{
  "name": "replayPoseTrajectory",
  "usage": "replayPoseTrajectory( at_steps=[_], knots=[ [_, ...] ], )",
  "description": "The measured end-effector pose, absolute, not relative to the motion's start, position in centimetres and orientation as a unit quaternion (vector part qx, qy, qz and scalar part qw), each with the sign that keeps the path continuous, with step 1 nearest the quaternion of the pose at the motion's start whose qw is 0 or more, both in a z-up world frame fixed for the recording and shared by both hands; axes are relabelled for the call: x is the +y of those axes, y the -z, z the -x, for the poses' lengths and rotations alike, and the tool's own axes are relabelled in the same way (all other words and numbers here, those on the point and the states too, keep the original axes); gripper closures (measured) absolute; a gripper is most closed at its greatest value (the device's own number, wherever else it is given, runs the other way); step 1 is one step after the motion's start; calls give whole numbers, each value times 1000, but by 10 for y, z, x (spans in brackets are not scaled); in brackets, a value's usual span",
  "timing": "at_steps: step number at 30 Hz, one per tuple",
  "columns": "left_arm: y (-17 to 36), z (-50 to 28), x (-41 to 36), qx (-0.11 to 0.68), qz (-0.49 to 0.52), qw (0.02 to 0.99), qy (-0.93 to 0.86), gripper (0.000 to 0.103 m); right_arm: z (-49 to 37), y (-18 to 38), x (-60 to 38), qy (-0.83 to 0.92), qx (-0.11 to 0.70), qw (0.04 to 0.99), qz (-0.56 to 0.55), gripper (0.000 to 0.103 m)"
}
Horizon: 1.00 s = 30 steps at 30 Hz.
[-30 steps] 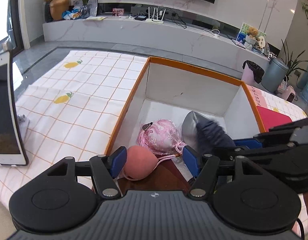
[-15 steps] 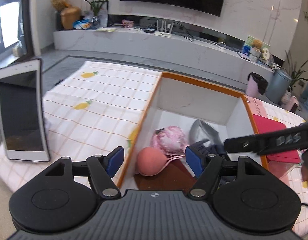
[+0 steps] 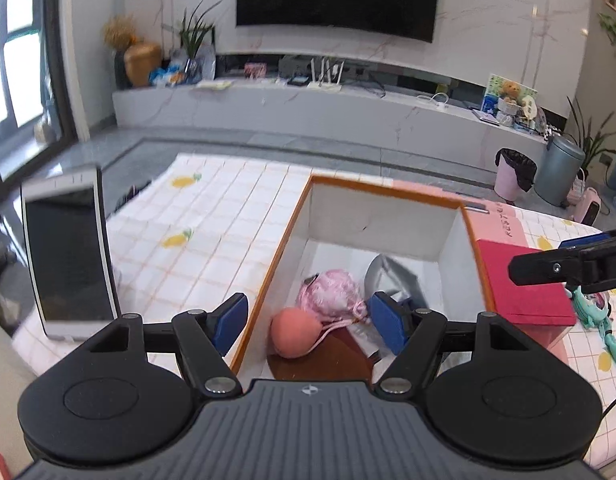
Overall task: Organize soft objects
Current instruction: 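Move both grippers back and grasp the pink towel with the right gripper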
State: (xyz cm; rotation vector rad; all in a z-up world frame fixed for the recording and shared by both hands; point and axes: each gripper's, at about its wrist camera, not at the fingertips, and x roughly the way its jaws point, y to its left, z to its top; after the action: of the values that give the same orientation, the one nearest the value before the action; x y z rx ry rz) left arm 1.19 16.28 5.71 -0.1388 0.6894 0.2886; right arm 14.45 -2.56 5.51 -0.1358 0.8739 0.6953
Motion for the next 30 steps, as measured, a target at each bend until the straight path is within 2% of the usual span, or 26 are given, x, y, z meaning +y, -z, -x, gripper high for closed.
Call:
replayPoseTrajectory(
  at_steps=[9, 17, 19, 21, 26, 30],
  knots=[
    [-86, -24, 99, 303, 33, 948, -94, 18, -151, -64, -124, -228, 370, 896, 92, 5],
    [-70, -52, 2, 306, -1, 952, -23, 18, -199, -30, -259, -83, 375, 923, 37, 5],
    [-59, -61, -29, 310, -38, 950, -10, 18, -216, -6, -291, -36, 391, 920, 15, 7],
    [-46, -71, -56, 315, -57, 947, 1, 18, -232, 20, -319, -13, 406, 914, -25, 13],
    [-15, -91, -102, 343, -34, 937, 51, 18, -265, 73, -362, 8, 436, 891, -127, 22],
    [15, -115, -129, 376, -17, 924, 73, 18, -291, 90, -366, 7, 426, 891, -155, 26]
  ],
)
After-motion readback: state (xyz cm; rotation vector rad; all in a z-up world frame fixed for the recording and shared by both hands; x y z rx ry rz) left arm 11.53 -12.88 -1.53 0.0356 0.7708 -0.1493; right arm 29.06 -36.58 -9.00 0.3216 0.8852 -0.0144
